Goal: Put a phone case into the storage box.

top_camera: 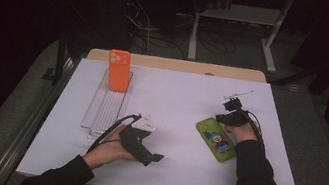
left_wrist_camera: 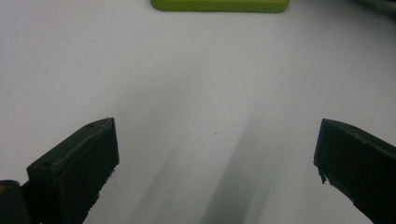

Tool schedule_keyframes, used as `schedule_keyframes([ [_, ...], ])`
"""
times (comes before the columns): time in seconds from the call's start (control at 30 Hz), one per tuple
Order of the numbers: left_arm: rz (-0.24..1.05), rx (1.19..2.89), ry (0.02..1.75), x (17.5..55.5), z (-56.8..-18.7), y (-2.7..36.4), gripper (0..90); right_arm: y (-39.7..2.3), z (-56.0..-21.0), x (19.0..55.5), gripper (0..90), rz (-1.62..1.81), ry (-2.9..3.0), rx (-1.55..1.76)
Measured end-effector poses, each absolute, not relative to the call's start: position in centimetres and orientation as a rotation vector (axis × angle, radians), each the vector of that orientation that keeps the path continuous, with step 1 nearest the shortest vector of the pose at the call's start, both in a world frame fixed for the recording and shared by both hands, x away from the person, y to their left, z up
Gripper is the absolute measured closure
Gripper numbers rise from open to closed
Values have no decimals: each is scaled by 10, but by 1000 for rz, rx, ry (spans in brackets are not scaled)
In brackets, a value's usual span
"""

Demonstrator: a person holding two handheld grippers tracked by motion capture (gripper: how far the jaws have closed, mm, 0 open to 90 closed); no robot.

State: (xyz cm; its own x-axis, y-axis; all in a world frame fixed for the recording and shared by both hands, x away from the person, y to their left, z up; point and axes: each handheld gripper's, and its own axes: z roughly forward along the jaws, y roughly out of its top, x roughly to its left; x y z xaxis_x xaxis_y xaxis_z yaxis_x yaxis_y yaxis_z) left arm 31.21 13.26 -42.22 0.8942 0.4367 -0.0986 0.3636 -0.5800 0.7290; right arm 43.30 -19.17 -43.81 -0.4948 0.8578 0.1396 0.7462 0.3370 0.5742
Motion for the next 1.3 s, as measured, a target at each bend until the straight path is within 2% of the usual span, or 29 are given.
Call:
schedule_keyframes([
  [0.23,116,2251,566,313,-422,133,0,-182,-430,429,878,939,2427,1404],
  [0.33,112,2253,565,313,-422,133,0,-187,-421,423,796,995,2426,1395],
  [0.63,111,2237,568,313,-423,133,0,-189,-391,386,337,1163,2400,1292],
  [0.83,111,2242,560,314,-423,134,0,-187,-392,355,132,1184,2404,1226],
  [1.1,114,2264,541,314,-422,135,0,-193,-409,316,0,1189,2389,1190],
  [1.3,113,2262,540,314,-422,135,0,-197,-418,291,0,1218,2401,1164],
])
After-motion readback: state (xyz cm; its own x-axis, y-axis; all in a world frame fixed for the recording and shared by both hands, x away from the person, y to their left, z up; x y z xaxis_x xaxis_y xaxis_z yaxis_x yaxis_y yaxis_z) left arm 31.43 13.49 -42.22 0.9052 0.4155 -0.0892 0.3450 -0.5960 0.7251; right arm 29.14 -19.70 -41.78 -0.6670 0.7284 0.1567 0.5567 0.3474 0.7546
